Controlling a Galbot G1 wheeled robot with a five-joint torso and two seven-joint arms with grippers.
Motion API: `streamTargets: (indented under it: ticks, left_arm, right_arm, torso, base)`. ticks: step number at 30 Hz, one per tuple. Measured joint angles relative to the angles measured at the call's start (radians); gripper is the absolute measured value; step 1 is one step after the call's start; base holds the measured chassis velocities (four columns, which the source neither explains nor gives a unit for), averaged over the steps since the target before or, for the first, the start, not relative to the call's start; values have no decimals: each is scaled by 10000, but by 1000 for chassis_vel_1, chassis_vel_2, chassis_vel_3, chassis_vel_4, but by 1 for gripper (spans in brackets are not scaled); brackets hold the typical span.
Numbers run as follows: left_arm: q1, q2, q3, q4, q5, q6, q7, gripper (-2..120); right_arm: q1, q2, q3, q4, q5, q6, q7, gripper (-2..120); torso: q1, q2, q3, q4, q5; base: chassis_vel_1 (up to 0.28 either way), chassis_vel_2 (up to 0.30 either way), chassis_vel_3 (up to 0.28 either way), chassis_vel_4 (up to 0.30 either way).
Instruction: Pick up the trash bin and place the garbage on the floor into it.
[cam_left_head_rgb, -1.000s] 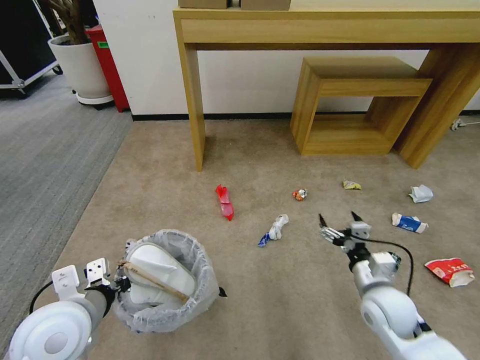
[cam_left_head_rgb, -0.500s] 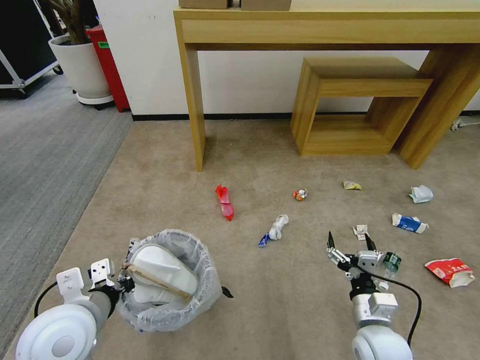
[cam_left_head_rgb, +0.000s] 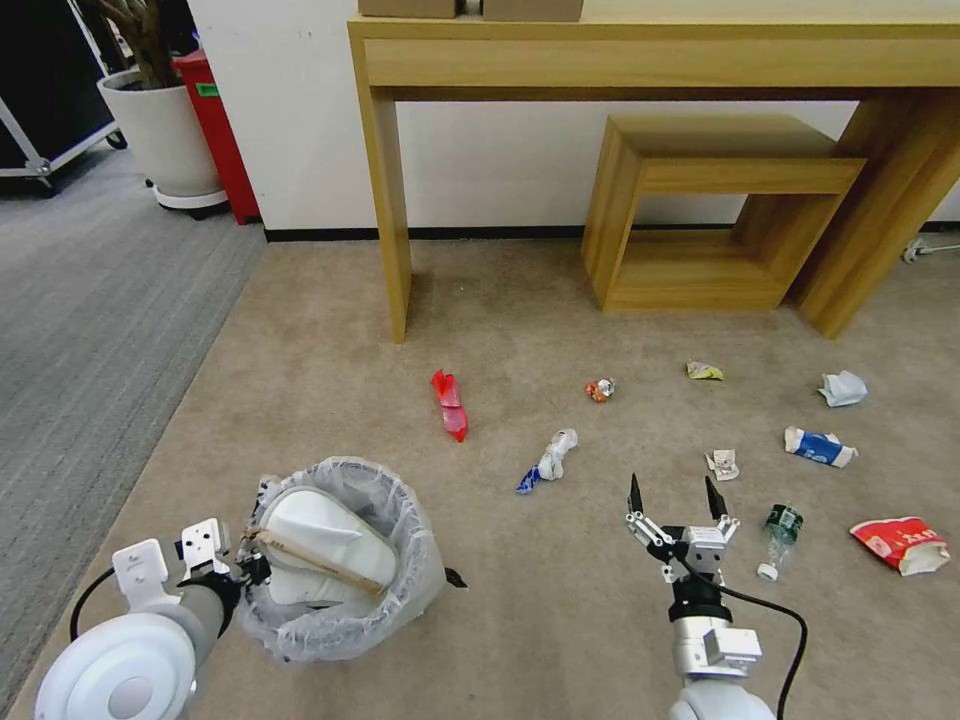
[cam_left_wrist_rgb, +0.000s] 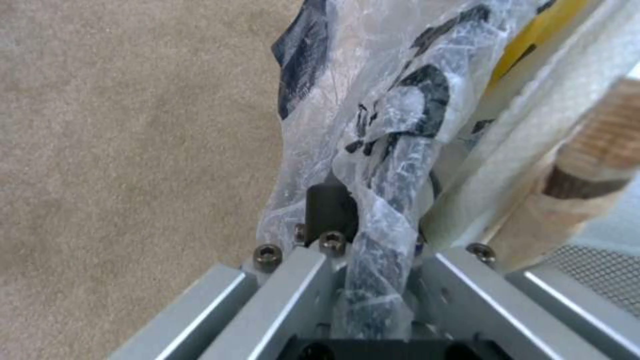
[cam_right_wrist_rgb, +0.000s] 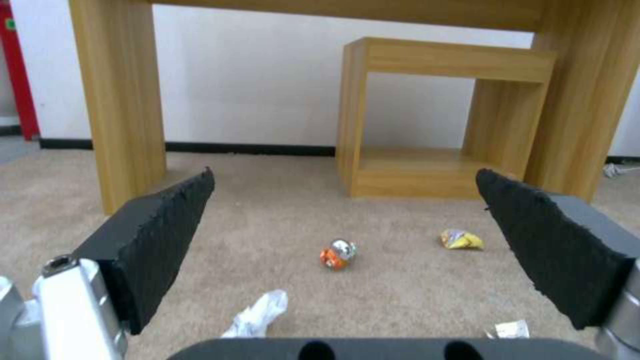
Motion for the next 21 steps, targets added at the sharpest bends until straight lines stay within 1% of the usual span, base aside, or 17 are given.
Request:
streamTargets:
  ticks: [7,11,17,21]
  left_arm:
    - [127,-91,-33,-54,93,-3,8,0]
    - [168,-116,-33,-65,142,-3,9,0]
    - [173,-124,-27,-51,196,-3,11,0]
    - [175,-165,39,-15,257,-3,19,0]
  right_arm:
    - [175,-18,-196,-179,-37,116,-66,100]
    - [248,-22,-326,-228,-67,120,-84,100]
    - [408,-73,-401,-284,-96,112,-84,100]
    - [483,-108,-415,-369,-141,111,-65,100]
  torso:
    - [0,0,-1,1,0]
    - [-1,0,-1,1,1]
    - [0,-1,1,0,-1]
    - [1,-2,1,-1,1]
  base:
    - [0,0,0,0]
    - [-80,93,85,-73]
    - [-174,179,171,-168]
    - [-244,220,237,-222]
